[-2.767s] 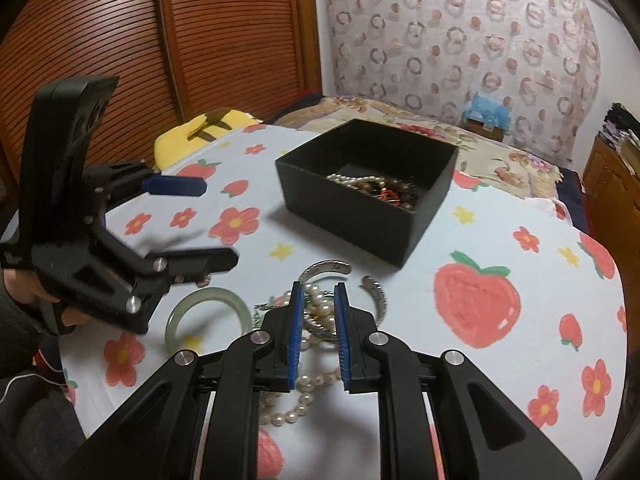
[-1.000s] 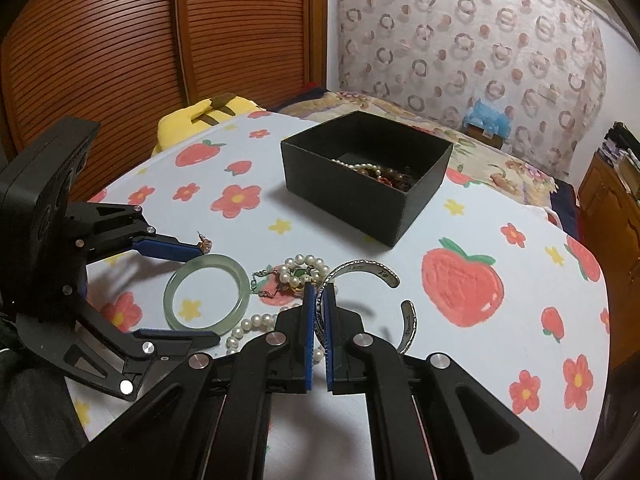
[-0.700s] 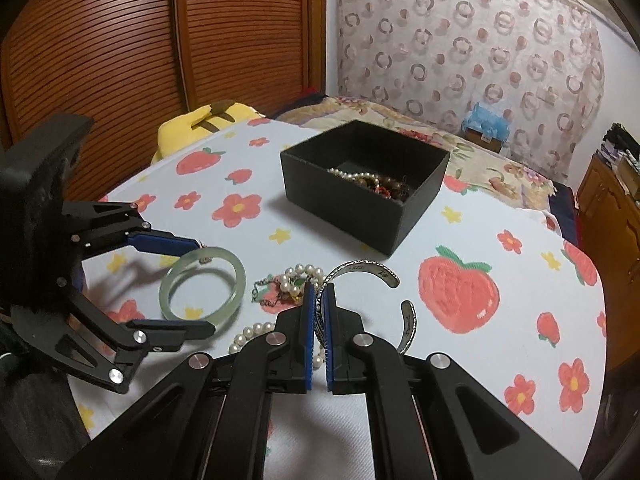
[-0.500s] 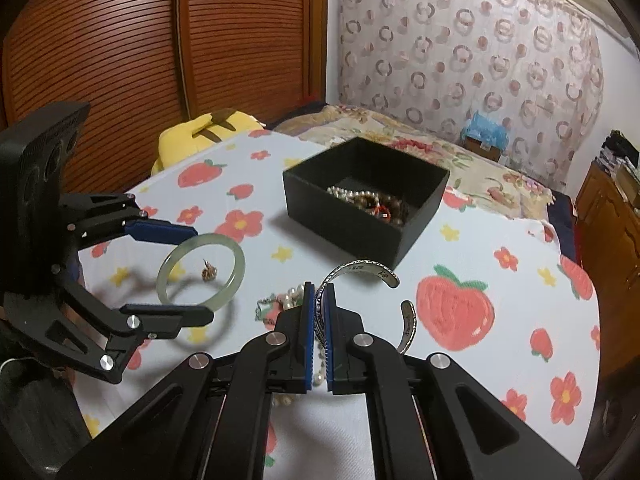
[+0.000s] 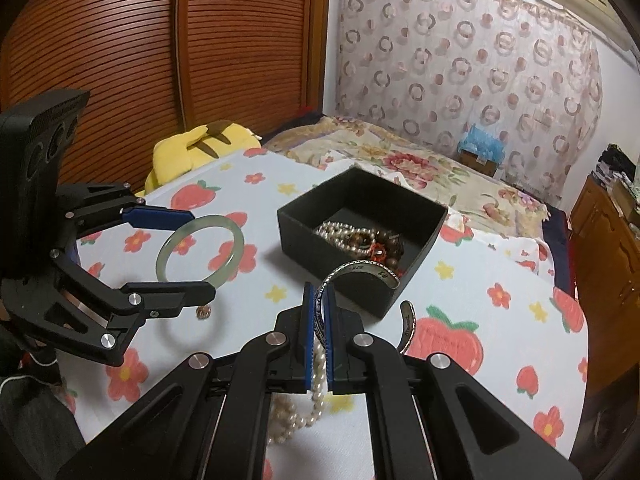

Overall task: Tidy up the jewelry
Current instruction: 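Lift the pearl strand with the right gripper while the left gripper grasps the jade bangle, then carry the jade bangle over the box with the left gripper while the right gripper drops the pearls in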

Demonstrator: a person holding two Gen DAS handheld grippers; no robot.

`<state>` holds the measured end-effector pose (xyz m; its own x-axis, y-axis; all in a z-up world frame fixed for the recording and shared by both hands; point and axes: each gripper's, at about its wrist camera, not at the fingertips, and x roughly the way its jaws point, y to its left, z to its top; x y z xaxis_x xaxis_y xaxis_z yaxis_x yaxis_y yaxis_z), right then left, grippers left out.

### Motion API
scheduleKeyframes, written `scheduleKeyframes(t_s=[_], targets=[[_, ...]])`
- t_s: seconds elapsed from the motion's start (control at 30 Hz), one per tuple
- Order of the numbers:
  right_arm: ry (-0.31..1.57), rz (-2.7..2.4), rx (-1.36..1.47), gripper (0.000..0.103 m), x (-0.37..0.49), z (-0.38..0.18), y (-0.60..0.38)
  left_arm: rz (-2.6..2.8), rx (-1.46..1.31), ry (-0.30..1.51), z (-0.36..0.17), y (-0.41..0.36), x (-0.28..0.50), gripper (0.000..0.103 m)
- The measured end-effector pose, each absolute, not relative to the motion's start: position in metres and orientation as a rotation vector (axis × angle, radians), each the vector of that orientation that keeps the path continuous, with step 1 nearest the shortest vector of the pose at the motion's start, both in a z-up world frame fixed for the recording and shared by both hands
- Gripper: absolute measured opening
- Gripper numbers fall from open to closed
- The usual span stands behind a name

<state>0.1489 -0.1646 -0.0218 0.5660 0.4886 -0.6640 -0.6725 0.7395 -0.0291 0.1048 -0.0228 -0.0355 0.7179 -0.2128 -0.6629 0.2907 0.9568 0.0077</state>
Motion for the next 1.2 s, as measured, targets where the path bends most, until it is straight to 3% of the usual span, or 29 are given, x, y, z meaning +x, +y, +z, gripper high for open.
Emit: scheduleKeyframes(t_s=[0.63,1.2], targets=[[0.712,0.676,-0.217,0.006,0.228,-0.013,-0.129,-0.238,0.079,0.690,-0.024,0.004,0.141,0.069],[0.736,0.655,-0.137,0.008,0.234,-0.029,-0.155,-0.220,0.105,0.684,-0.009,-0.007,0.183,0.069]])
